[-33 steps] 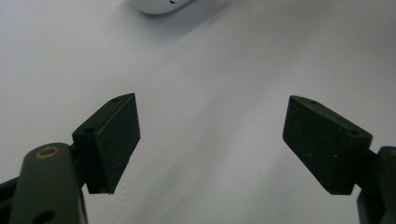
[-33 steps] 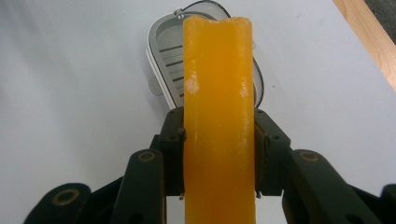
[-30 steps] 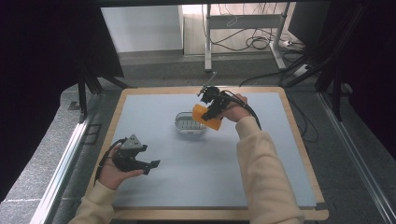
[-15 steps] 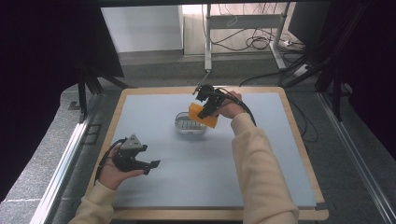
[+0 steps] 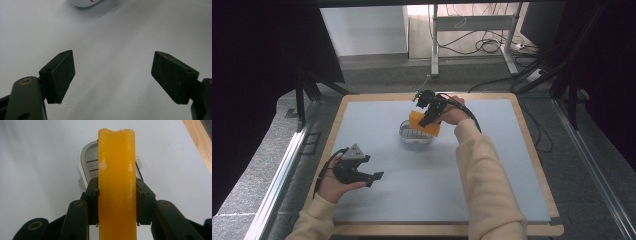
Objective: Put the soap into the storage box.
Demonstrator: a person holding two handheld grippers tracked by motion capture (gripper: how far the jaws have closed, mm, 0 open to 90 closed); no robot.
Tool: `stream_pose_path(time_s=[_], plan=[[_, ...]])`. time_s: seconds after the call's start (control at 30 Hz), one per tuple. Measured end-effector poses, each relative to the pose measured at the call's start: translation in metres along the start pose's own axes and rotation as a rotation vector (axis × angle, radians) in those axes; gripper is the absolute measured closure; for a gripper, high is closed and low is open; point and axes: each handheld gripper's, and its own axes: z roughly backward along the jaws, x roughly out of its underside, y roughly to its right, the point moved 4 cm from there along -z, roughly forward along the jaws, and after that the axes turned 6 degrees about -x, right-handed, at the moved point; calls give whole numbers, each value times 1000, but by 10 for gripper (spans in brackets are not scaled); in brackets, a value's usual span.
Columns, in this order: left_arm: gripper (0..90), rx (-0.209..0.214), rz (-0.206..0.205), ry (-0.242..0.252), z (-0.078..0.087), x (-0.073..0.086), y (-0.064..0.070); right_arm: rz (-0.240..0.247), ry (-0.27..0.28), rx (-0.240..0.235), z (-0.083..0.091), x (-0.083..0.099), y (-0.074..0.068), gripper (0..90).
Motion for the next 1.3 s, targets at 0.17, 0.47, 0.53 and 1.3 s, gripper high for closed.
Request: stream_pose_path(time_s=[0.17, 0.47, 0.53, 1.3], plan=[[189, 4, -2, -3, -1, 0, 0, 9, -2, -11, -3, -5, 0, 618], [189, 2, -2, -5, 0, 0, -1, 44, -11, -38, -15, -15, 3, 618], [188, 1, 0, -6, 0, 1, -2, 51, -11, -39, -18, -17, 4, 618], [188, -2, 5, -4, 0, 2, -4, 101, -63, -76, -45, -18, 13, 616]])
